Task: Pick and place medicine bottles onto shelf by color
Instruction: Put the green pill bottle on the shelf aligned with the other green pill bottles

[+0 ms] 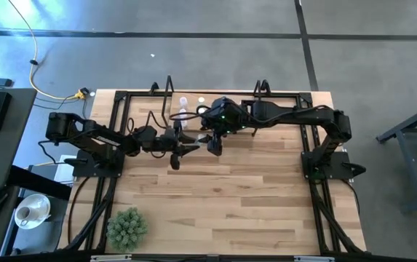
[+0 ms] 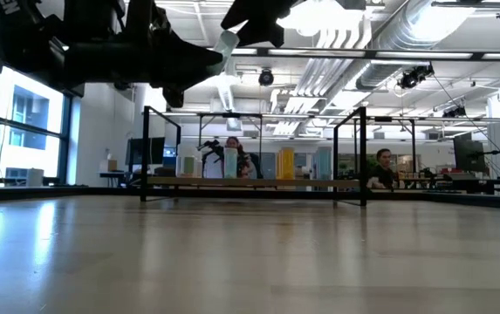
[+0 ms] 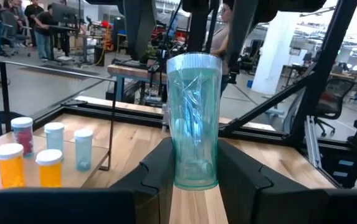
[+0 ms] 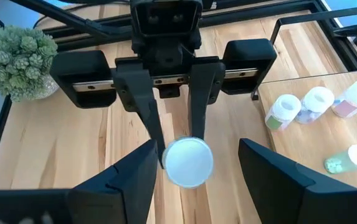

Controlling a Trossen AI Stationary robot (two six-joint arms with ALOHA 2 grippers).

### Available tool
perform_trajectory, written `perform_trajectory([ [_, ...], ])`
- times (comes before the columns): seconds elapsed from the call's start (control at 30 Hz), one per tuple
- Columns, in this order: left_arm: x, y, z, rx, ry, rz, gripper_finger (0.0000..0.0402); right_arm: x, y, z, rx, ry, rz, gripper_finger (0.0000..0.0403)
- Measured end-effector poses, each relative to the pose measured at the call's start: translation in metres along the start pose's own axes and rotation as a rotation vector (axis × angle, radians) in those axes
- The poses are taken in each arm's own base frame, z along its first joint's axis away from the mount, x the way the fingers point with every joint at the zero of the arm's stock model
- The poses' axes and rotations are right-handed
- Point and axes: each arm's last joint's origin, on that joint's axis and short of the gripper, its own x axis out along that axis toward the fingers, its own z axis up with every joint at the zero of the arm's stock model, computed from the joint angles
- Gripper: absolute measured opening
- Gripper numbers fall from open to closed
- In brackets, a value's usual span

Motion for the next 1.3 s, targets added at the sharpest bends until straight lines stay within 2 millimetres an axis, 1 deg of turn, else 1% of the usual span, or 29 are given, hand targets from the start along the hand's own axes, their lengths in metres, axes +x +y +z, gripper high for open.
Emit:
perform_trajectory([
  [0.23, 0.0, 0.0, 0.001, -0.001, -0.005, -0.002, 0.009, 0.004, 0.0, -0.002, 0.007, 0.019, 0.001, 0.0216],
  [0.4, 0.0, 0.0, 0.001, -0.002, -0.009, -0.002, 0.009, 0.015, -0.001, -0.005, -0.002, 0.039, 0.001, 0.0216],
  [0.5, 0.0, 0.0, 0.001, -0.002, -0.009, -0.002, 0.009, 0.014, -0.001, -0.004, -0.01, 0.031, 0.002, 0.0212],
  [0.63, 0.0, 0.0, 0.001, -0.002, -0.008, -0.002, 0.009, 0.014, -0.001, -0.004, -0.001, 0.03, 0.003, 0.0189],
  [0.8, 0.0, 0.0, 0.001, -0.014, -0.008, 0.002, 0.0091, 0.014, -0.001, -0.004, 0.008, 0.03, 0.005, 0.0142],
  [0.97, 0.0, 0.001, 0.001, -0.036, -0.008, 0.006, 0.0106, 0.014, -0.001, -0.004, 0.008, 0.032, 0.01, 0.0102],
  [1.1, 0.0, 0.001, 0.001, -0.037, -0.008, 0.006, 0.0121, 0.014, -0.001, -0.004, 0.008, 0.035, 0.009, 0.0095],
  [1.3, 0.0, 0.001, 0.001, 0.009, -0.008, 0.013, 0.0146, 0.014, -0.001, -0.005, 0.007, 0.038, 0.008, 0.0102],
])
